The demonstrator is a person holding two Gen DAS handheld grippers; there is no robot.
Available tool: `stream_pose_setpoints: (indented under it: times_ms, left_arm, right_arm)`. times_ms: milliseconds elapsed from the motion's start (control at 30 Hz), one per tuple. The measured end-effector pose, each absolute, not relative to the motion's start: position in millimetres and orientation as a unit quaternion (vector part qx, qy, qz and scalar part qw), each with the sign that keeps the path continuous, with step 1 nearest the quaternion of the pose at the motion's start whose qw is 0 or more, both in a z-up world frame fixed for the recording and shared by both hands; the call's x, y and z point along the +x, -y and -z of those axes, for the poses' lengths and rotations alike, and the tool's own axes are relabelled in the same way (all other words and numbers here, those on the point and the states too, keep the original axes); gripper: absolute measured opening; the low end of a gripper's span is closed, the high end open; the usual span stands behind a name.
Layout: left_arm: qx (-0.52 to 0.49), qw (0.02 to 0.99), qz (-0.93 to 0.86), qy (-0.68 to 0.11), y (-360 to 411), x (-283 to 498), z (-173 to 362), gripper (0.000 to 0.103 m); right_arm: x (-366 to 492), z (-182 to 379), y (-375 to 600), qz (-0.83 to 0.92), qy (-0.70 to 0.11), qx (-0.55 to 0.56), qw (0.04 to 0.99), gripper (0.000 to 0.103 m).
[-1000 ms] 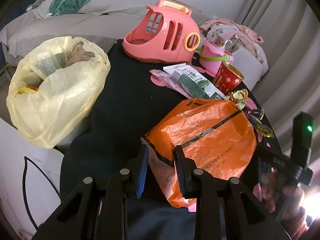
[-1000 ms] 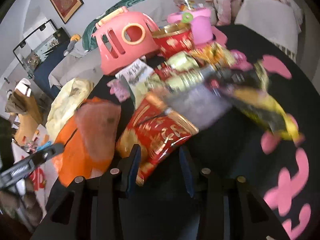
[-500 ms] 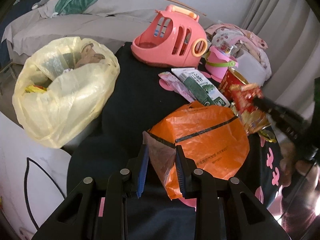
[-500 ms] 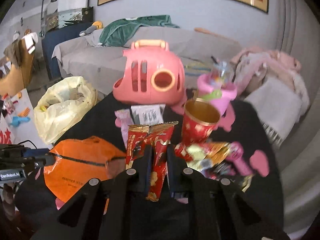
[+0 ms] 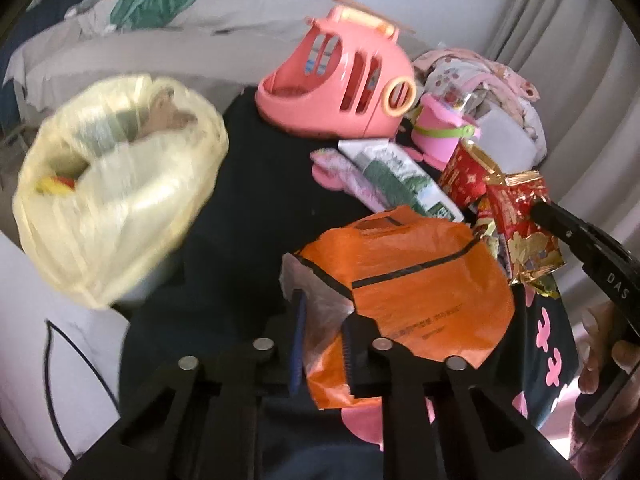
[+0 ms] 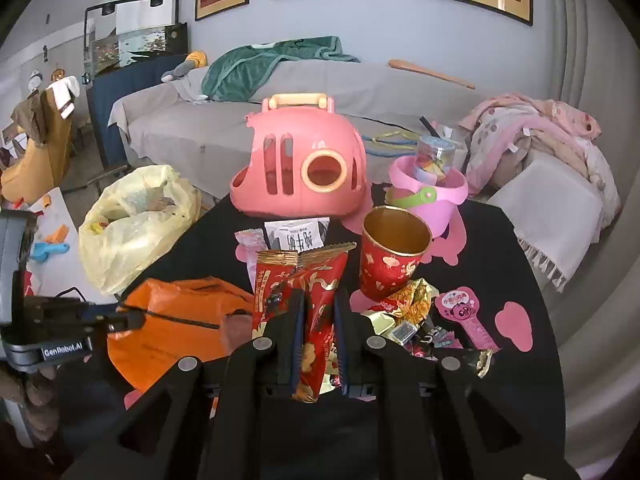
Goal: Collect trash
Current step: 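Carry the orange bag and red wrapper to the yellow trash bag and release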
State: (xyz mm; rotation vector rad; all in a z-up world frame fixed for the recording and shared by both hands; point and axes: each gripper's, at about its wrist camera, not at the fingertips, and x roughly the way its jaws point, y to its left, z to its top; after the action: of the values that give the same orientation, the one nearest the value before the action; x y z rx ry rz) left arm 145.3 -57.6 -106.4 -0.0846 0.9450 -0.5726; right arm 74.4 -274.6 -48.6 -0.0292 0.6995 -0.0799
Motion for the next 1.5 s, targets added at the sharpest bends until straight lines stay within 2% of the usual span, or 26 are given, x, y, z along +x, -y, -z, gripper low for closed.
stream_pose_setpoints:
  times_ms: [533, 833, 1100, 1333, 1500]
  left_arm:
    - [-0.007, 0.937, 0.183, -0.298, -44.7, 158.4, -31.1, 0.012]
    - [-0.030, 0.961, 0.111, -0.250, -112.3, 178.8, -61.4, 0.010]
    - [-0.064, 0.960, 0.065, -0.265, -152.4, 222.9, -37.6, 0.010]
    - [-0.067, 0.937, 0.067, -0.336, -140.8, 279.5, 31.7, 0.010]
    - [-0.077, 0.925, 0.100, -0.358, -120.4, 305.4, 72.2, 0.011]
  right_arm:
    - [90.2, -29.4, 213.5, -0.013, -0.276, -0.053, 0.959, 0.013]
    - [135.9, -52.4, 142.0, -0.077, -0.255, -0.092, 0.959, 0.013]
    - [180.1, -39.3, 110.0, -0.098, -0.274, -0.115, 0.950, 0.013]
    - [215.8, -5.6, 107.4, -0.098, -0.314, -0.121, 0.936, 0.013]
    - [240.6, 12.8, 108.8, -0.095, -0.338, -0.119, 0.929, 0.013]
